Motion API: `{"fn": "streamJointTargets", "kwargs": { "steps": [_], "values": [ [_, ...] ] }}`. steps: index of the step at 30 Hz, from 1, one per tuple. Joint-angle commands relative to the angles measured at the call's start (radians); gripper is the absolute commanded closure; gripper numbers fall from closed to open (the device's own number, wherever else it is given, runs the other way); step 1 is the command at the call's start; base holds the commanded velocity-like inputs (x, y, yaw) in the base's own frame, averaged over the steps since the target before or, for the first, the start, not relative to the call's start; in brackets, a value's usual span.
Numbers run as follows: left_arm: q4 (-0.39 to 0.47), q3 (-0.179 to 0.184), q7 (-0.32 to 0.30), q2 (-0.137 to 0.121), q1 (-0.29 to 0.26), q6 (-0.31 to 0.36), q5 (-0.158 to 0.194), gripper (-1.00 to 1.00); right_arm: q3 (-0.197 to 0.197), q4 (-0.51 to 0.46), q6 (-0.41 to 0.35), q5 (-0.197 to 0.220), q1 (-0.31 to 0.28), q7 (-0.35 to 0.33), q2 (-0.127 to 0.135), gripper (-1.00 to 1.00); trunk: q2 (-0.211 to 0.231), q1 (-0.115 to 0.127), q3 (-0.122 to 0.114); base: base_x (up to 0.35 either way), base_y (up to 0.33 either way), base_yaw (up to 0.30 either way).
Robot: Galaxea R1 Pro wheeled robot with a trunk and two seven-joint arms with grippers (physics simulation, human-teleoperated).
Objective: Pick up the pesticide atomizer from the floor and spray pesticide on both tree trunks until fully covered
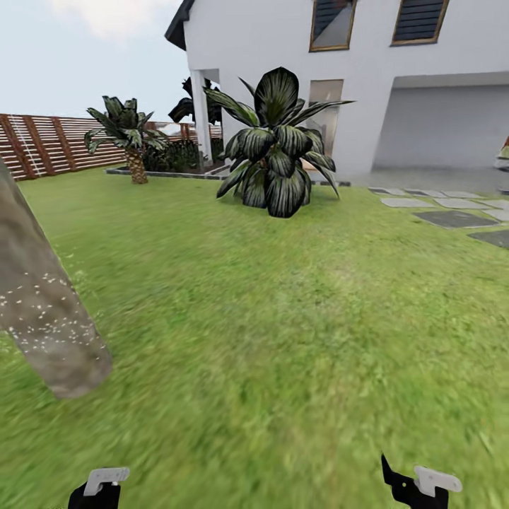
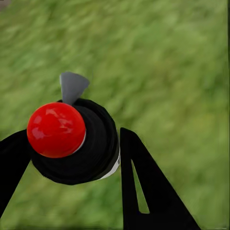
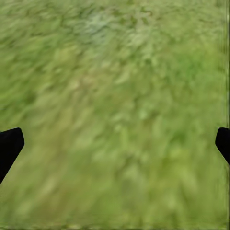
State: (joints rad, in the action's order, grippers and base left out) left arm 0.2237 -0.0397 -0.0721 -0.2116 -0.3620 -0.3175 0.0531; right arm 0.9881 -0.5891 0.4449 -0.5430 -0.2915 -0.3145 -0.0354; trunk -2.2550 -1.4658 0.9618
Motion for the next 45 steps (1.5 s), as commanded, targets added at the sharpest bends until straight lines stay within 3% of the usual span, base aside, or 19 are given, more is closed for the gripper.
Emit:
{"fn": "streamJointTargets", "kwargs": {
  "steps": [1,14,45],
  "values": [
    [0.0,0.0,0.0,0.0,0.0,0.0,0.0,1.0,0.0,0.001,0.0,0.0,0.0,0.0,0.0,-1.0,0.0,0.0,0.0,-0.284,0.214,-0.288],
    [-0.001,0.0,0.0,-0.002,0.0,0.0,-0.001,1.0,0.001,0.0,0.0,0.0,0.0,0.0,0.002,-1.0,0.0,0.0,0.0,-0.258,0.164,-0.299],
    [-0.001,0.0,0.001,-0.002,0.0,0.0,-0.001,1.0,0.0,0.001,0.0,0.0,0.0,0.0,0.0,-1.0,0.0,0.0,0.005,-0.003,0.001,-0.296]
  ]
}}
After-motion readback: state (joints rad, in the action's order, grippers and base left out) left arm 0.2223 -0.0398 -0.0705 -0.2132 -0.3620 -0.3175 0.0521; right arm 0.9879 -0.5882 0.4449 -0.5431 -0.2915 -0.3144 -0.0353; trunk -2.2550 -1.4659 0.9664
